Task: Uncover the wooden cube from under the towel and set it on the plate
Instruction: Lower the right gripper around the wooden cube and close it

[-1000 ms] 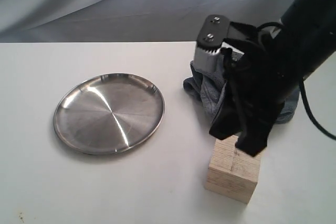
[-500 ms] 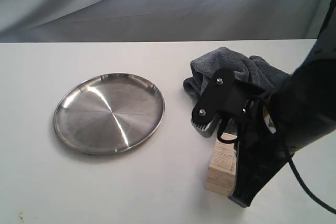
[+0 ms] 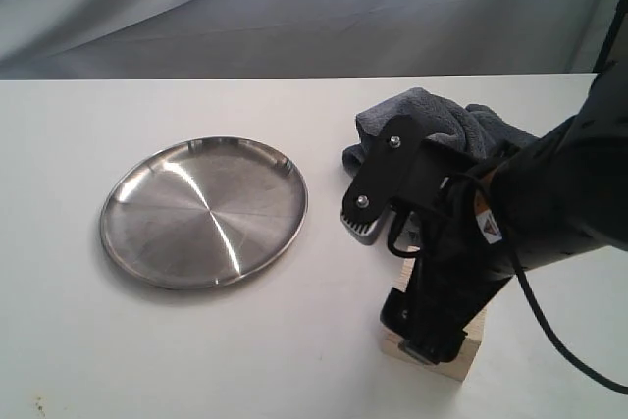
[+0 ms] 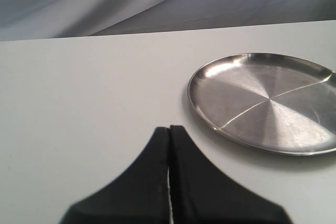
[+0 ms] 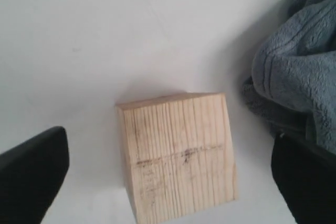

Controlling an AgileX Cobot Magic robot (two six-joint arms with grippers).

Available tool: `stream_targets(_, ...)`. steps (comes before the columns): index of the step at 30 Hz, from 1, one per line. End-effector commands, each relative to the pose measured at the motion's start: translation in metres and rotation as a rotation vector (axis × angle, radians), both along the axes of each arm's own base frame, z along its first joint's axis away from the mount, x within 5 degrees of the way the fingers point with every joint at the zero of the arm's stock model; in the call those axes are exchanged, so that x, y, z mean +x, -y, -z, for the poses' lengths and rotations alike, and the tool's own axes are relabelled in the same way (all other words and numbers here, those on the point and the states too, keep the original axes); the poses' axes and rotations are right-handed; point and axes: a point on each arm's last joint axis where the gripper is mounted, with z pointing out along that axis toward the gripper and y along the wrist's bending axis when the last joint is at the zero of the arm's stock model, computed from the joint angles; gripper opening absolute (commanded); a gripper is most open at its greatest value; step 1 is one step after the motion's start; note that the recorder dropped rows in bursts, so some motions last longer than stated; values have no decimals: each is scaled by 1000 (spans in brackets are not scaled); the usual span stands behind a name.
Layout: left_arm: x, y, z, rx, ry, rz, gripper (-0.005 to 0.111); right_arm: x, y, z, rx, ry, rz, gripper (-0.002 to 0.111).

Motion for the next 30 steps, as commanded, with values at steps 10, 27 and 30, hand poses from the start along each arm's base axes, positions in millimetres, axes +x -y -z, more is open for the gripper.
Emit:
stream_targets(10,0,0,0,-8,10,2,0,7,-2,31,-181,-72,-73,105)
stream_targets(27,0,0,0,-8,10,2,0,37,33,32,36,-205,-51,105)
stream_targets(30,0,0,0,-8,10,2,0,38,33,32,24,-197,-58,105)
